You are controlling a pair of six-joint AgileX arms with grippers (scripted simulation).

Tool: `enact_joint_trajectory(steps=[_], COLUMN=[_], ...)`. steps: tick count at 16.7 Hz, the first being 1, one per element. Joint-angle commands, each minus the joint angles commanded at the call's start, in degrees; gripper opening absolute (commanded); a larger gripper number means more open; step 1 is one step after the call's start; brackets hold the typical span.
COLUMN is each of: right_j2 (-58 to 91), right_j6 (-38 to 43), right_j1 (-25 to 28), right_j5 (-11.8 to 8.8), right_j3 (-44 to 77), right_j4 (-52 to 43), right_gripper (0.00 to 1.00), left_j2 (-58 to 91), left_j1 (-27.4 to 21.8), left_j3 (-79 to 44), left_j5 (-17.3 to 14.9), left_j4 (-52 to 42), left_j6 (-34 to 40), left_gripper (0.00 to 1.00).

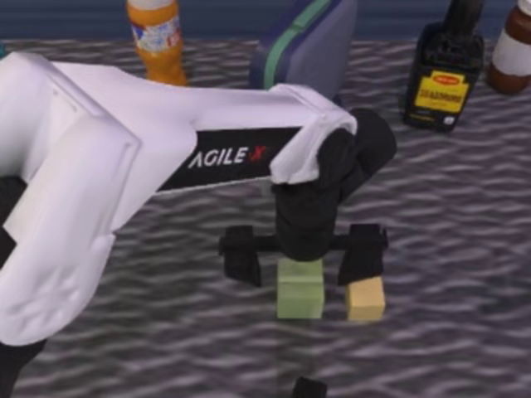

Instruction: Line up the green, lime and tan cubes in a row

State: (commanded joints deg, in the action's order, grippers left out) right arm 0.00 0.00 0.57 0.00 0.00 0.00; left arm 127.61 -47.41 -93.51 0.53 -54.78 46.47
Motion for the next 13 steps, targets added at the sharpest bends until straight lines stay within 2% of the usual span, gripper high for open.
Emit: enact_joint_trajectory(steps=[7,13], right_j2=[0.0,0.0], right_j6=[0.0,0.0], right_j1=[0.0,0.0], right_j5=[0.0,0.0], right_j3=[0.0,0.0], right_j4=[0.0,0.0], right_gripper=[1.0,1.0], left_j2=[-3.94,-3.78], left_j1=[0.95,1.11], left_j3=[-8.15,-8.47], left_j5=[0.01,0.02], left_j4=[-12.27,-12.58], left_j6=[0.29,-0.44], left_gripper=[1.0,1.0])
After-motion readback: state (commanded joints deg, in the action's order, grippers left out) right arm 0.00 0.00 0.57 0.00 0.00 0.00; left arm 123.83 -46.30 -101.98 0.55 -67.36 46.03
